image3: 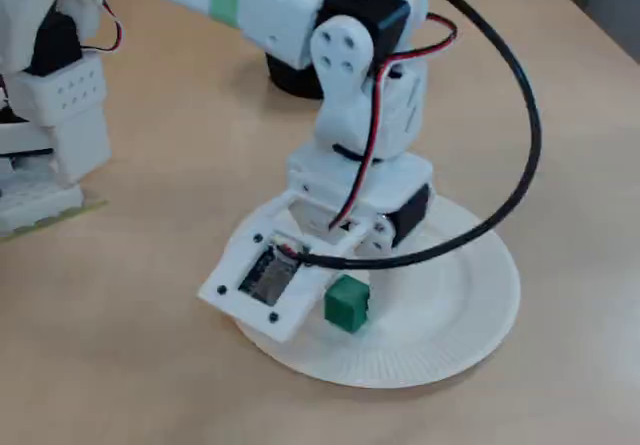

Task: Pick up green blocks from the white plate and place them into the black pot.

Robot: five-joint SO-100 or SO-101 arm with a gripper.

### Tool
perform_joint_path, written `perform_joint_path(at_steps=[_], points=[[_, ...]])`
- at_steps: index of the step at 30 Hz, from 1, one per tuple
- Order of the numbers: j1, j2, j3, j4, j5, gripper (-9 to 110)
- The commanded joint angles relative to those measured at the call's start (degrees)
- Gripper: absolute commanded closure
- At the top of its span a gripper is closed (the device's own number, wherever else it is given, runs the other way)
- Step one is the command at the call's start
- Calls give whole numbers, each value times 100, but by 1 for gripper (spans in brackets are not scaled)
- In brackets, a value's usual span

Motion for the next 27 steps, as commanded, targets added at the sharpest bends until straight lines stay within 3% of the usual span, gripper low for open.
perform_joint_path(at_steps=[1, 8, 13, 18, 27], points=[[-255, 1248, -193, -396, -132, 104], [-1714, 4017, 1345, -2004, 475, 104], [-3665, 5229, 2162, -2399, 791, 104], [-5493, 6293, 3876, -3656, 1169, 104], [-6908, 6952, 6311, -5335, 1063, 104]])
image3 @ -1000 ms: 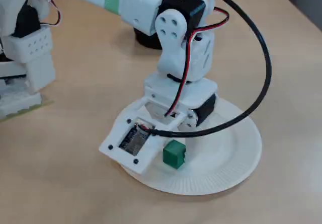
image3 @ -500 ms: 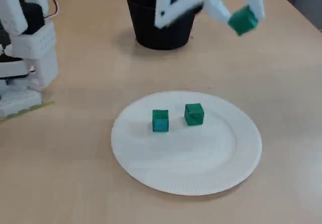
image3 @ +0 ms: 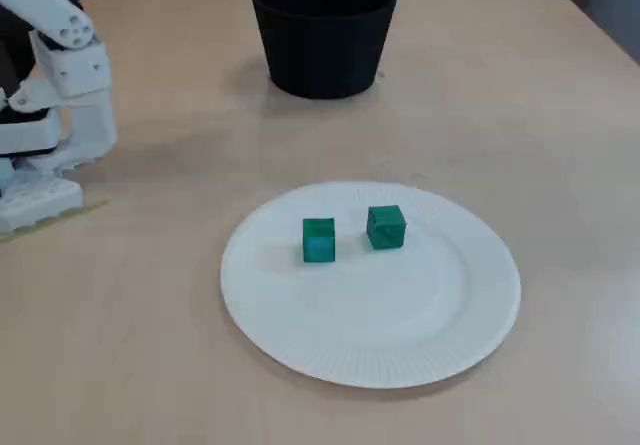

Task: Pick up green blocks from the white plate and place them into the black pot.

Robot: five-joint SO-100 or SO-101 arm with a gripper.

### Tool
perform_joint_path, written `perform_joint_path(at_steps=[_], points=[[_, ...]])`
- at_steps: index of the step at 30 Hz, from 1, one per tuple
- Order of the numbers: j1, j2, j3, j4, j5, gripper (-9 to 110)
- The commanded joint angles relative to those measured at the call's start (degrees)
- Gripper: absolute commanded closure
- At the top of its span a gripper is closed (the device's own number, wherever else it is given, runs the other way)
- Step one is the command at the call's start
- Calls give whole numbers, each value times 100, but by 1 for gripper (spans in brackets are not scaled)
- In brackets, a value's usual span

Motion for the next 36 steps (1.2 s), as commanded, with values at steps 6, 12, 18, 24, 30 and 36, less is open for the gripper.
perform_joint_path(at_steps=[6, 12, 18, 24, 30, 36], points=[[-650, -527, 220, -844, -563, 104], [-650, -694, -264, -387, -826, 89], [-677, -1222, -1397, 870, -1433, 76], [-396, -1459, -2276, 1793, -1547, 104], [949, -1310, -2883, 3709, -1951, 104], [2505, -1635, -2812, 4869, -1837, 104]])
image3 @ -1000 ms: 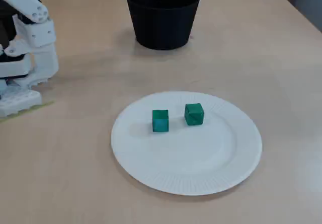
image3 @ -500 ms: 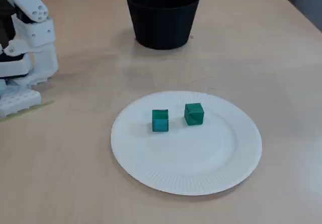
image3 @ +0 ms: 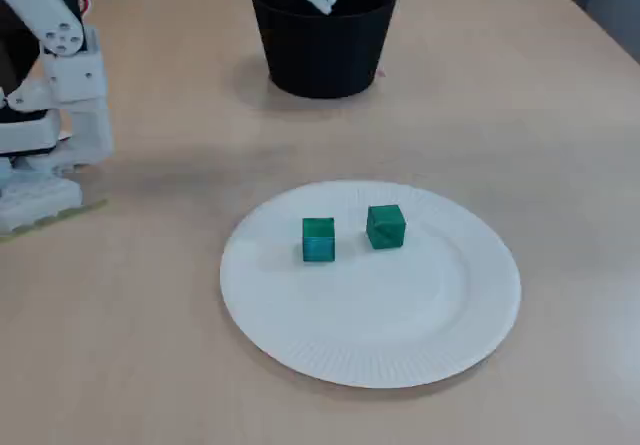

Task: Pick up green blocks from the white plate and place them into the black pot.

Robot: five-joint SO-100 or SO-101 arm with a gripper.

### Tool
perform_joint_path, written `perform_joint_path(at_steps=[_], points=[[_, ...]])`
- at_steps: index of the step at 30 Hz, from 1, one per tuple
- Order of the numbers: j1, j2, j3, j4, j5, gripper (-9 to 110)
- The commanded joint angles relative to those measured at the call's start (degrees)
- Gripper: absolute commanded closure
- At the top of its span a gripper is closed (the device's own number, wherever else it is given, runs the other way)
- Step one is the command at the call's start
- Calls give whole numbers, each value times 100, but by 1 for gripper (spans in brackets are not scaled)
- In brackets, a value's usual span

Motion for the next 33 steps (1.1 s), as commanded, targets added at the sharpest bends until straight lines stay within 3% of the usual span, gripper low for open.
perform_joint_path(at_steps=[1, 8, 20, 30, 33], points=[[809, -167, -202, 475, 88, 104], [2241, -615, 185, 369, 765, 104], [3296, -1644, 35, 466, 4500, 104], [3674, -2927, -809, 888, 4948, 103], [3647, -3059, -1178, 1081, 4825, 89]])
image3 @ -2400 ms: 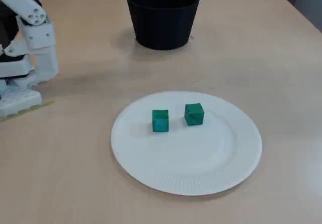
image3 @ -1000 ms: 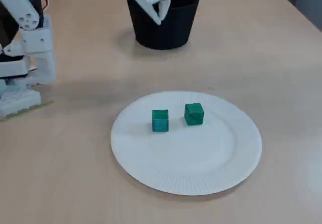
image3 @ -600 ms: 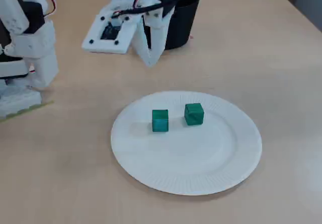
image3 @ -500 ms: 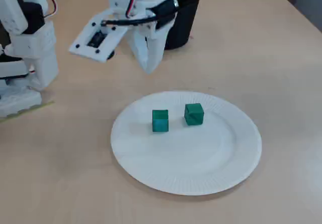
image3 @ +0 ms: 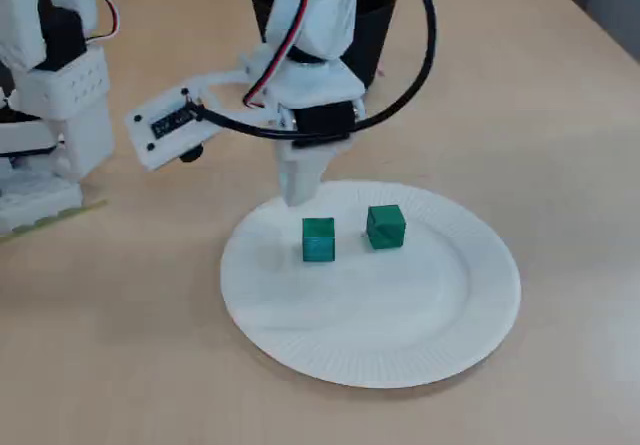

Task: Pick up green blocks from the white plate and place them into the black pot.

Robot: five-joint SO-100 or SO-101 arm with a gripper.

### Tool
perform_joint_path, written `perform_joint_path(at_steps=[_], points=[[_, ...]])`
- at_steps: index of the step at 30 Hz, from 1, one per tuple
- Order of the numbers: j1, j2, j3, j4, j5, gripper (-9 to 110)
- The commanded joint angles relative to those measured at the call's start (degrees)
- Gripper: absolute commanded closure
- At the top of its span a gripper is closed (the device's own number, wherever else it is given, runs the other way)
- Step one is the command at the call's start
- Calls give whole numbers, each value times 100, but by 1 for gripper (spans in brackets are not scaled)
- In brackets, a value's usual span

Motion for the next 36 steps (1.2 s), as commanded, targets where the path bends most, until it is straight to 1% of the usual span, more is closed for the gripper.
perform_joint_path(at_steps=[1, 4, 8, 24, 28, 31, 33, 36], points=[[35, 9, -510, 211, -53, 86], [18, 9, -606, 281, -53, 80], [26, -9, -606, 281, 26, 76], [0, -624, -606, -448, 976, 81], [44, -791, -606, -677, 1090, 85], [62, -932, -606, -773, 1283, 93], [62, -1020, -615, -835, 1362, 102], [62, -1063, -624, -870, 1195, 104]])
